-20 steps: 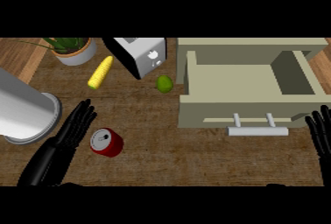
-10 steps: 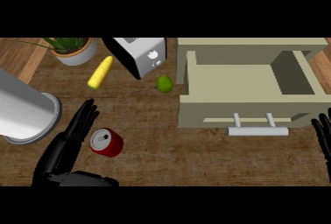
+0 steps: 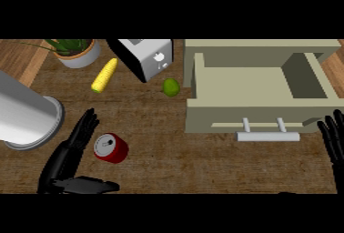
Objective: Pick up the can, place it into the drawer and close the drawer
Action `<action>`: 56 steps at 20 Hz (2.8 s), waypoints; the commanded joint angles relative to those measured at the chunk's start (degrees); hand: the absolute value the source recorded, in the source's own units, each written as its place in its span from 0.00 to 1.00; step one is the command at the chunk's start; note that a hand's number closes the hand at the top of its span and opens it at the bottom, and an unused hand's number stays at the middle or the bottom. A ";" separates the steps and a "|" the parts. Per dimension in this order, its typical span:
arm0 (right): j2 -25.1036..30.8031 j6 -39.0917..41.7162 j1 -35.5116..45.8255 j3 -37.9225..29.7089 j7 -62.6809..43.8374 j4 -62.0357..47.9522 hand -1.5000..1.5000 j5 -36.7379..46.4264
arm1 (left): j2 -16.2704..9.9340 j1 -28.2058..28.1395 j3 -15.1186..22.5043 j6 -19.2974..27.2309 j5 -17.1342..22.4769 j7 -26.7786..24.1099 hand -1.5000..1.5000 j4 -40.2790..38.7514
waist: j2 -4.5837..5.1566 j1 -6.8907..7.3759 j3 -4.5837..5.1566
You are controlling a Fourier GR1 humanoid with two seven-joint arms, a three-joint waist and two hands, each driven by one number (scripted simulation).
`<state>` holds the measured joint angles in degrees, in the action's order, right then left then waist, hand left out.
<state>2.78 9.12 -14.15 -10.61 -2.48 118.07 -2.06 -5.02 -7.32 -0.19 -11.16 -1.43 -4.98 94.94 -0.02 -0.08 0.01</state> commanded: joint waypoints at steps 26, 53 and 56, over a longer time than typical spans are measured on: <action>-1.03 2.25 -0.58 -2.75 -1.17 2.63 0.00 -1.33 | -1.01 6.81 -6.21 -0.64 -3.99 -20.91 0.00 -31.60 | 0.00 -0.14 0.00; 0.34 4.21 0.48 -5.85 -5.63 4.92 0.00 -5.22 | 1.52 19.04 -4.50 2.43 -4.82 -22.16 0.00 -44.61 | 0.01 -0.24 0.00; -2.69 1.27 -6.99 0.08 0.82 6.56 0.00 -0.55 | 1.39 14.03 -2.76 -1.06 -3.59 -21.34 0.00 -38.03 | -0.07 -0.14 -0.02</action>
<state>1.45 12.01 -16.32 -13.65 -4.52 122.89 -4.51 -4.62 9.56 -4.77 -10.69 -5.25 -26.18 54.02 -0.05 -0.24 0.00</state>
